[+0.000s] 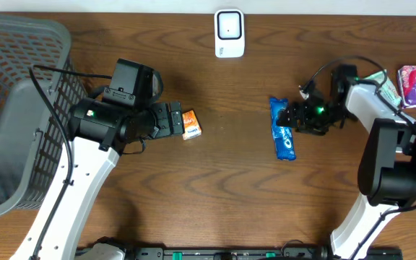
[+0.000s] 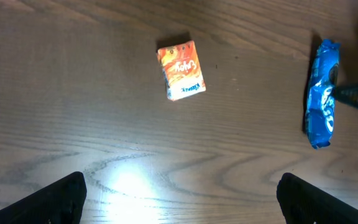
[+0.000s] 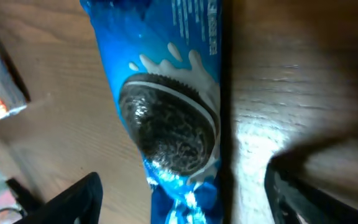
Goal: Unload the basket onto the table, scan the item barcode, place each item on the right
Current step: 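Hold the blue packet up in front of the scanner, then carry the blue packet to the right edge and release it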
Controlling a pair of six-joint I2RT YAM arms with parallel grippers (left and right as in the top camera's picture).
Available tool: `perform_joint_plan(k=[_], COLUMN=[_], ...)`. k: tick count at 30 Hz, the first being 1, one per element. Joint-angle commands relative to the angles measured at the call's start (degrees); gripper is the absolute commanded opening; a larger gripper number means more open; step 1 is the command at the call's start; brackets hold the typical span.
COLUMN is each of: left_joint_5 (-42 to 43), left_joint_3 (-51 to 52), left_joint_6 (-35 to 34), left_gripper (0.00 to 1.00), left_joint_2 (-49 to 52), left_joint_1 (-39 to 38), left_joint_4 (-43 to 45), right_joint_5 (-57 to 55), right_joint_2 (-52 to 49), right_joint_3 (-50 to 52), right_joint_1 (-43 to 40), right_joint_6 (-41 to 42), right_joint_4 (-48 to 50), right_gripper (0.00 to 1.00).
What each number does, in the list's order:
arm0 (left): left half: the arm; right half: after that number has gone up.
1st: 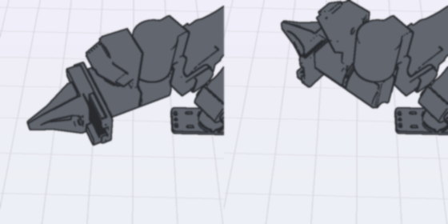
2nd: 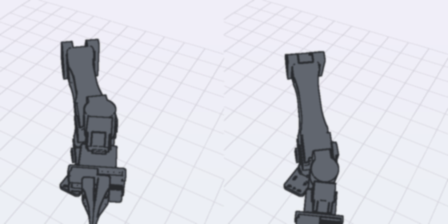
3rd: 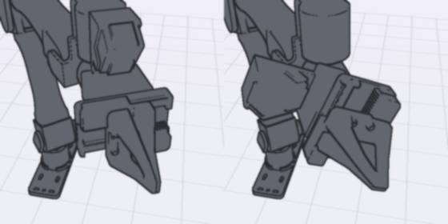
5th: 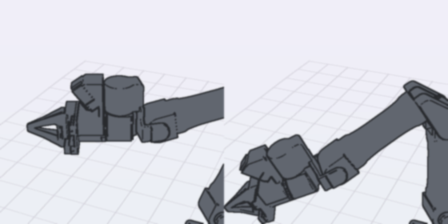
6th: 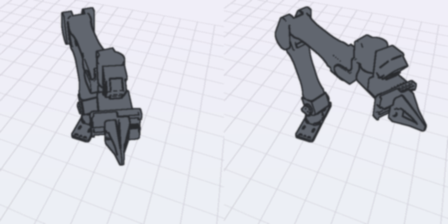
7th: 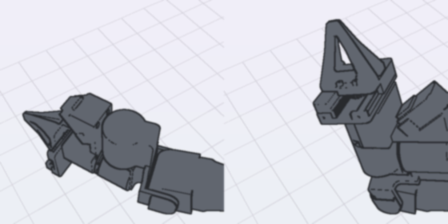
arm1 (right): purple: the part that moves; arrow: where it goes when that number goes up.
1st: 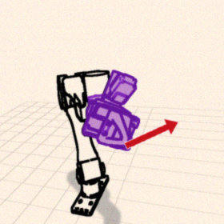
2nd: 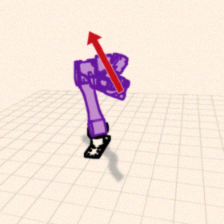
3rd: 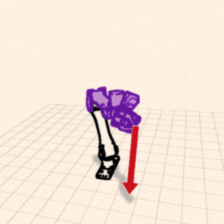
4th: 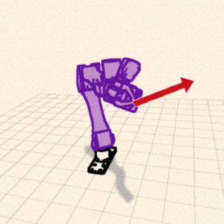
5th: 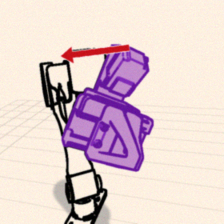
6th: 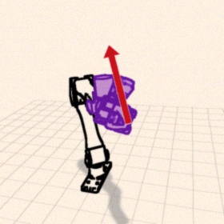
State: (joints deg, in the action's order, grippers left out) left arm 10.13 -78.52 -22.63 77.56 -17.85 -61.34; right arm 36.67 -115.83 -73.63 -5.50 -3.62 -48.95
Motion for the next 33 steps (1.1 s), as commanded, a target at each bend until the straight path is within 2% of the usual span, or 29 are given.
perform_joint_plan(k=[1,4,5,6,7,9,10,16,22,27,33], left_joint_5=[-0.7,-0.7,-0.7,-0.7,-0.7,-0.7,-0.7,-0.7,-0.7,-0.7,-0.7], left_joint_3=[-0.3,-0.3,-0.3,-0.3,-0.3,-0.3,-0.3,-0.3,-0.3,-0.3,-0.3], left_joint_6=[0.1,0.1,0.1,0.1,0.1,0.1,0.1,0.1,0.1,0.1,0.1], left_gripper=[0.98,0.98,0.98,0.98,0.98,0.98,0.98,0.98,0.98,0.98,0.98], left_joint_2=[-0.1,-0.1,-0.1,-0.1,-0.1,-0.1,-0.1,-0.1,-0.1,-0.1,-0.1], left_joint_1=[0.2,0.2,0.2,0.2,0.2,0.2,0.2,0.2,0.2,0.2,0.2], left_joint_4=[-0.1,-0.1,-0.1,-0.1,-0.1,-0.1,-0.1,-0.1,-0.1,-0.1,-0.1], right_joint_5=[4.0,4.0,4.0,4.0,4.0,4.0,4.0,4.0,3.6,-5.7,-18.1], right_joint_2=[0.4,0.4,0.4,0.4,0.4,0.4,0.4,0.6,3.0,4.0,4.0], right_joint_3=[4.8,8.5,9.5,10.5,11.0,11.9,11.9,9.7,0.9,-9.0,-13.8], right_joint_1=[0.6,1.3,1.6,1.9,2.2,3.3,3.9,7.7,12.1,16.6,22.4], right_joint_6=[0.9,5.0,6.0,7.1,7.7,9.1,9.7,17.8,24.1,36.0,46.0], right_joint_4=[4.7,10.7,12.4,13.9,14.8,16.3,16.5,18.1,18.1,19.9,32.1], right_gripper=[0.76,0.61,0.53,0.41,0.38,0.17,0.01,0.01,0.01,0.01,0.01])
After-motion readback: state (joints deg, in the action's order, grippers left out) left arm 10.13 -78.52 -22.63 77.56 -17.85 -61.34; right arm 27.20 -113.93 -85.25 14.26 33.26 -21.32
